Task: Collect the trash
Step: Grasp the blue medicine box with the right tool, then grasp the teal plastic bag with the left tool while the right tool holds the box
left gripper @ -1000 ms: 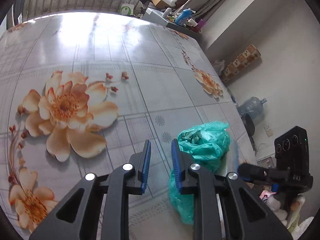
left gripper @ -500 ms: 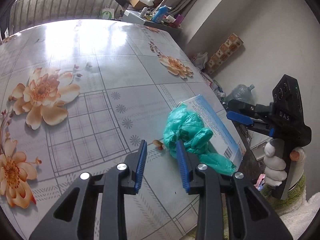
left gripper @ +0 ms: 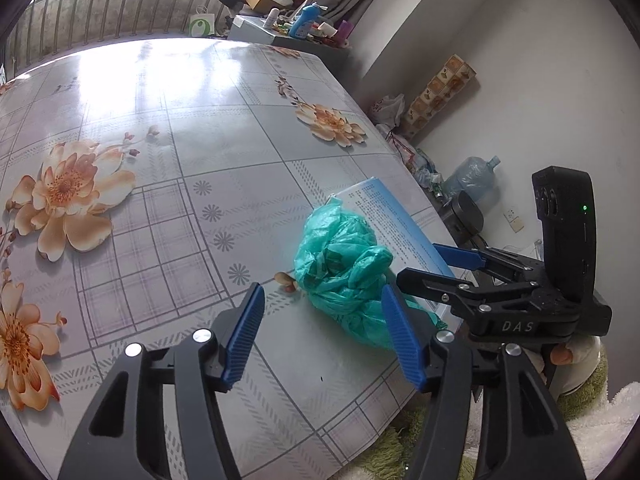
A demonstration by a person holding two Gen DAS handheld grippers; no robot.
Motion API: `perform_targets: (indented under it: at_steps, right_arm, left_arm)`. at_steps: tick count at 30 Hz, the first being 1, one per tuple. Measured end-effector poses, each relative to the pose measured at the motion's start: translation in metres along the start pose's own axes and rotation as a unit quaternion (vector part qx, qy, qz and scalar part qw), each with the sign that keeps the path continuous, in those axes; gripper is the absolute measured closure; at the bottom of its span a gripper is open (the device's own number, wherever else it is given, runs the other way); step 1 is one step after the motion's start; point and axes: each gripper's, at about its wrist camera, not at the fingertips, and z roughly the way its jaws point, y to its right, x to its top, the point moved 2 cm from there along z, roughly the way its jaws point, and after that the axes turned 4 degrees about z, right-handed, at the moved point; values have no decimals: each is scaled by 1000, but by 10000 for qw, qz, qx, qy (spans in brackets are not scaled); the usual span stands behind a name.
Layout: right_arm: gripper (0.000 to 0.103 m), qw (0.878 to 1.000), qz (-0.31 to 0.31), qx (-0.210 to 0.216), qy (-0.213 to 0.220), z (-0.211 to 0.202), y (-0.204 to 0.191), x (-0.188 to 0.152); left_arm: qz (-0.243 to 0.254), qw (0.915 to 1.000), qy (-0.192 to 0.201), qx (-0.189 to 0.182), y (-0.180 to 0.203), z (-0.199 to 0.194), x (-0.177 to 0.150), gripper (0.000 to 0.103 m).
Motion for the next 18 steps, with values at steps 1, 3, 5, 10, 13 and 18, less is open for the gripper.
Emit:
perform_targets:
  at_steps: [1, 3, 5, 10, 13, 18]
  right_arm:
    - [29, 10000, 91, 9, 9, 0, 3, 1]
    - [29, 9995, 314, -11, 55, -1, 13, 4]
    - [29, 9985, 539, -63, 104, -3, 24, 5]
    - [29, 9947, 993, -149, 224, -7, 44, 6]
    - [29, 9933, 1120, -134, 249, -6, 49, 6]
    - [32, 9921, 1232, -101, 233, -7, 53, 2]
  left_arm:
    - [32, 10000, -48, -21, 2, 3, 0, 40]
    - [110, 9998, -146, -40, 6, 8, 0, 36]
    - [126, 9996, -217, -89, 9, 15, 3, 33]
    - [-62, 9995, -278, -132, 12, 33, 10, 32]
    - [-97, 9996, -208, -141, 15, 37, 15, 32]
    - [-228, 9995, -77, -185, 15, 41, 23, 32]
